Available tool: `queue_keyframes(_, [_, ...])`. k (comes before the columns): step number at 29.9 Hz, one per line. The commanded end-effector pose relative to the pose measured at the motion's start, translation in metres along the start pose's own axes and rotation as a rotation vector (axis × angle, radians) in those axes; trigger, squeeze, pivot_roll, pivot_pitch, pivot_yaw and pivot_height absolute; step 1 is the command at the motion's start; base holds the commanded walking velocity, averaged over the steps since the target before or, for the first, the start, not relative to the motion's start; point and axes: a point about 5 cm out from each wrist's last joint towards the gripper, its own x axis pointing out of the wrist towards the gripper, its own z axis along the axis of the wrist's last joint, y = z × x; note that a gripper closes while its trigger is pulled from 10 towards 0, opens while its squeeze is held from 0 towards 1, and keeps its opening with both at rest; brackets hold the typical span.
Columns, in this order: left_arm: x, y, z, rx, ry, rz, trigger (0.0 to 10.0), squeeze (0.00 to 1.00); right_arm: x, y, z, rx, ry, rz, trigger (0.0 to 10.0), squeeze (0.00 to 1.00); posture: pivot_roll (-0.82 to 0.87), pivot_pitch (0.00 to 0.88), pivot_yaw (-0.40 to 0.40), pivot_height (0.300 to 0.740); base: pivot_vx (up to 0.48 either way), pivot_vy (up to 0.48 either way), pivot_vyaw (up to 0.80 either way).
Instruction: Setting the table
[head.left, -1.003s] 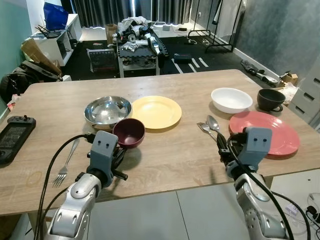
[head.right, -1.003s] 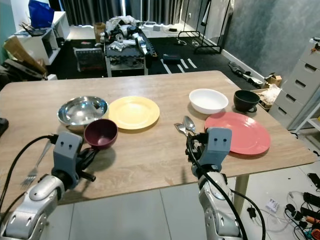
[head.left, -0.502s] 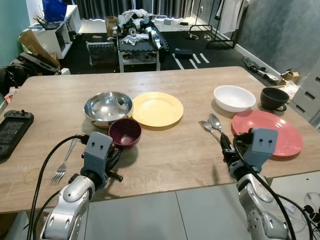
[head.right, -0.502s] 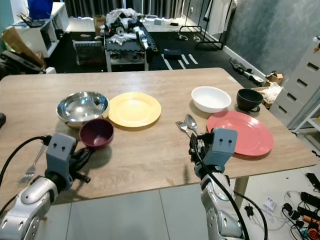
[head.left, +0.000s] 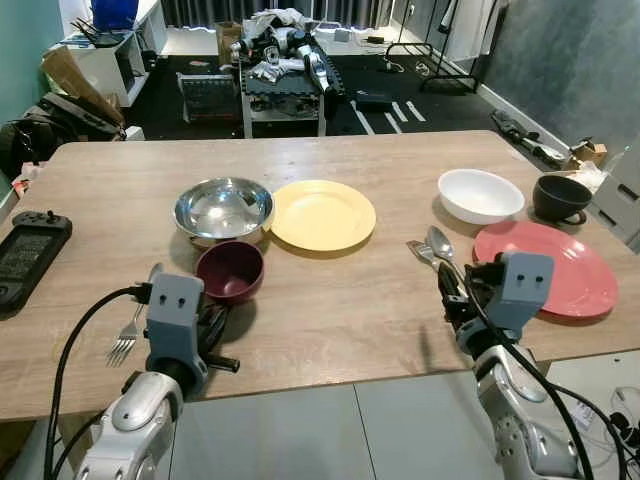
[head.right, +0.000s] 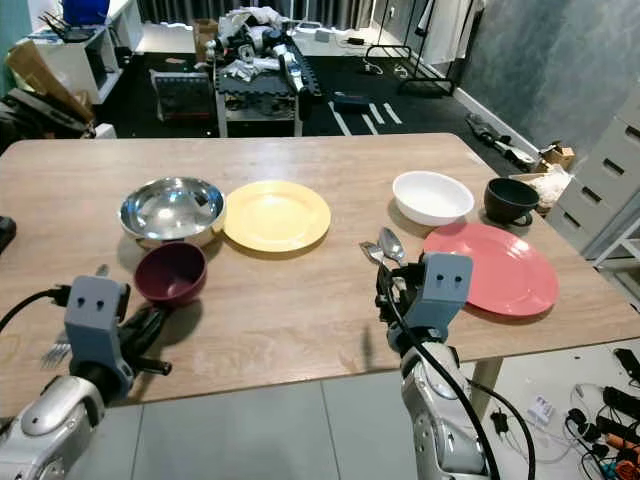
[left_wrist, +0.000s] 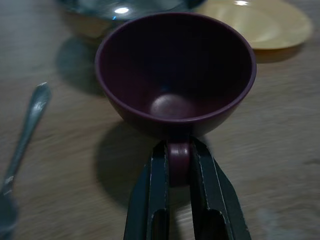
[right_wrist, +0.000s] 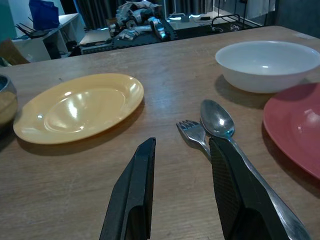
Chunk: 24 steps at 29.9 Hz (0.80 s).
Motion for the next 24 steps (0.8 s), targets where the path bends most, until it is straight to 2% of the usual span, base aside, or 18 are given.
queue_keyframes(1, [-0.0008, 0.0073, -0.0032, -0.003, 0.022, 0.031, 10.0, 0.0, -0.0005, -0.0012, -0.0046, 0.004, 0.025, -0.001, 10.0, 0.0, 0.0, 0.144, 0.048, 0.74, 0.0, 0.0, 0.0])
queue_keyframes(7, [0.0005, 0.0139, 0.0023, -0.032, 0.027, 0.055, 10.0, 0.01, -0.001, -0.0023, -0.0044, 0.003, 0.026, -0.002, 10.0, 0.0, 0.0, 0.143, 0.049, 0.74, 0.0, 0.0, 0.0])
queue_keyframes(8, [0.0008, 0.0138, 0.0025, -0.035, 0.029, 0.055, 10.0, 0.05, -0.0011, -0.0025, -0.0044, 0.003, 0.025, -0.003, 10.0, 0.0, 0.0, 0.143, 0.051, 0.74, 0.0, 0.0, 0.0])
queue_keyframes(11, [0.0009, 0.0135, 0.0027, -0.035, 0.03, 0.054, 10.0, 0.07, -0.0013, -0.0026, -0.0045, 0.003, 0.026, -0.004, 10.0, 0.0, 0.0, 0.143, 0.051, 0.74, 0.0, 0.0, 0.0])
queue_keyframes(13, [0.002, 0.0117, 0.0035, -0.035, 0.03, 0.041, 10.0, 0.36, -0.0016, -0.0023, -0.0048, 0.005, 0.027, -0.004, 10.0, 0.0, 0.0, 0.142, 0.052, 0.74, 0.0, 0.0, 0.0])
queue_keyframes(14, [0.0025, 0.011, 0.0038, -0.035, 0.03, 0.036, 10.0, 1.0, -0.0016, -0.0023, -0.0051, 0.005, 0.027, -0.004, 10.0, 0.0, 0.0, 0.142, 0.053, 0.74, 0.0, 0.0, 0.0])
queue_keyframes(24, [0.0024, 0.0077, 0.0057, -0.018, 0.02, 0.035, 10.0, 1.0, -0.0016, -0.0015, -0.0054, 0.008, 0.028, -0.001, 10.0, 0.0, 0.0, 0.142, 0.053, 0.74, 0.0, 0.0, 0.0])
